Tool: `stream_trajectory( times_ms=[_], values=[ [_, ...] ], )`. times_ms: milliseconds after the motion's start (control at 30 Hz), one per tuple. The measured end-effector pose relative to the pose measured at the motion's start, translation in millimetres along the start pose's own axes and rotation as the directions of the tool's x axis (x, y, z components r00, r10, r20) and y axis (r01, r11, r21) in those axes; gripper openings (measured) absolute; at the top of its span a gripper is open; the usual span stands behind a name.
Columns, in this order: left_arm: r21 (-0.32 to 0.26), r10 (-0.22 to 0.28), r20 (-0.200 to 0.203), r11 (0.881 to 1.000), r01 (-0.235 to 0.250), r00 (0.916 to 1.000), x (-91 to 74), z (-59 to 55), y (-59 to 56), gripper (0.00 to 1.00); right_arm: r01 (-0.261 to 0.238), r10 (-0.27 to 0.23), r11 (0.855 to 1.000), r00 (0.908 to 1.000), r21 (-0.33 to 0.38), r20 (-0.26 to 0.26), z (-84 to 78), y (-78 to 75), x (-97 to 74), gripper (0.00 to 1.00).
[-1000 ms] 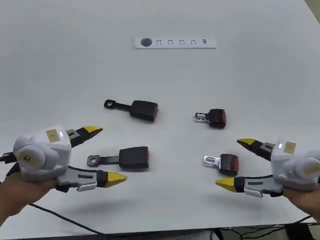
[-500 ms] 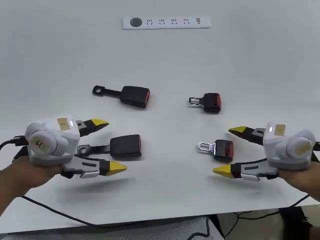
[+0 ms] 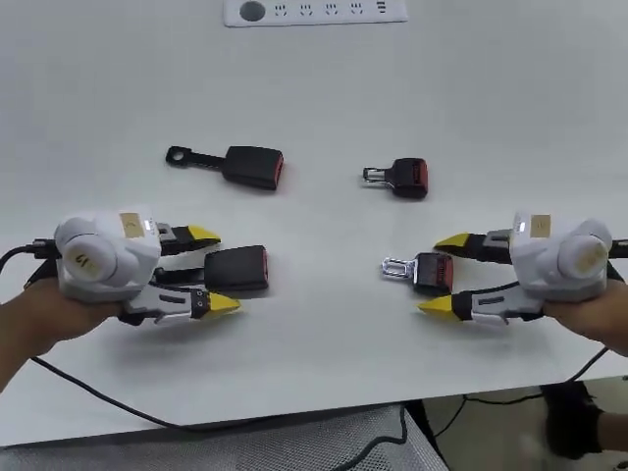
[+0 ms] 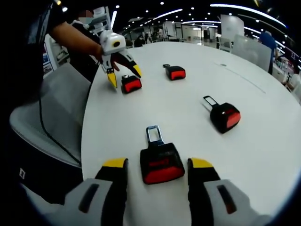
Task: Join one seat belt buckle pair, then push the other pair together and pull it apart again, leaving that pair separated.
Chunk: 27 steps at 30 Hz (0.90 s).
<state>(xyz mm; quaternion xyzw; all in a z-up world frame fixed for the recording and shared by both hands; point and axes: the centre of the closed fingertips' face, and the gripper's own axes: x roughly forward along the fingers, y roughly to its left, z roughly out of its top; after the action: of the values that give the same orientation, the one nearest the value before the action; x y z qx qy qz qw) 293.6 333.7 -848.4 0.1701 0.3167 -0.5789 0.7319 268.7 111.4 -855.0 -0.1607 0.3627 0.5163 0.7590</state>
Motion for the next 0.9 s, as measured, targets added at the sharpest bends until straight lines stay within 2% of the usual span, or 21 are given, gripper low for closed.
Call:
stream_trajectory(
  times_ms=[67,133,167,233,300,333,533,900],
  values=[
    [0.024,-0.011,-0.012,1.0,0.011,0.9999,1.8,-3.1,-2.0,0.5,-0.005,0.005,1.0,1.0,-0.013,-0.007,0.3,0.2,-0.5,0.52],
    [0.023,-0.011,-0.021,1.0,0.012,0.9997,2.7,-5.0,-2.0,0.5,-0.008,0.008,1.0,0.9999,-0.022,-0.009,0.7,-0.4,-1.0,0.49],
    [0.032,-0.014,-0.004,0.999,0.014,0.9999,3.0,-2.0,-2.1,0.48,-0.009,0.009,1.0,0.9999,-0.027,-0.01,0.8,-0.7,-1.2,0.48],
    [0.036,-0.013,-0.006,0.999,0.013,0.9999,2.7,-1.9,-1.1,0.43,-0.013,0.013,0.999,0.9998,-0.035,-0.015,0.7,-1.7,-2.1,0.45],
    [0.091,-0.011,-0.017,0.996,0.013,0.9998,2.8,-2.6,1.8,0.38,-0.018,0.017,0.999,0.9997,-0.048,-0.02,0.4,-3.2,-3.0,0.42],
    [0.092,-0.01,-0.018,0.996,0.012,0.9998,2.7,-2.5,3.2,0.36,-0.028,0.027,0.998,0.9994,-0.057,-0.02,0.7,-3.1,-3.1,0.41],
    [0.112,-0.049,-0.024,0.992,0.051,0.9985,2.4,-1.7,3.4,0.35,-0.06,0.057,0.993,0.9979,-0.105,-0.029,0.5,-2.3,-4.1,0.37],
    [0.159,-0.078,-0.04,0.984,0.083,0.9962,1.7,-2.3,5.4,0.34,-0.112,0.109,0.983,0.9935,-0.147,-0.033,-1.0,-3.8,-5.9,0.36]
  ],
)
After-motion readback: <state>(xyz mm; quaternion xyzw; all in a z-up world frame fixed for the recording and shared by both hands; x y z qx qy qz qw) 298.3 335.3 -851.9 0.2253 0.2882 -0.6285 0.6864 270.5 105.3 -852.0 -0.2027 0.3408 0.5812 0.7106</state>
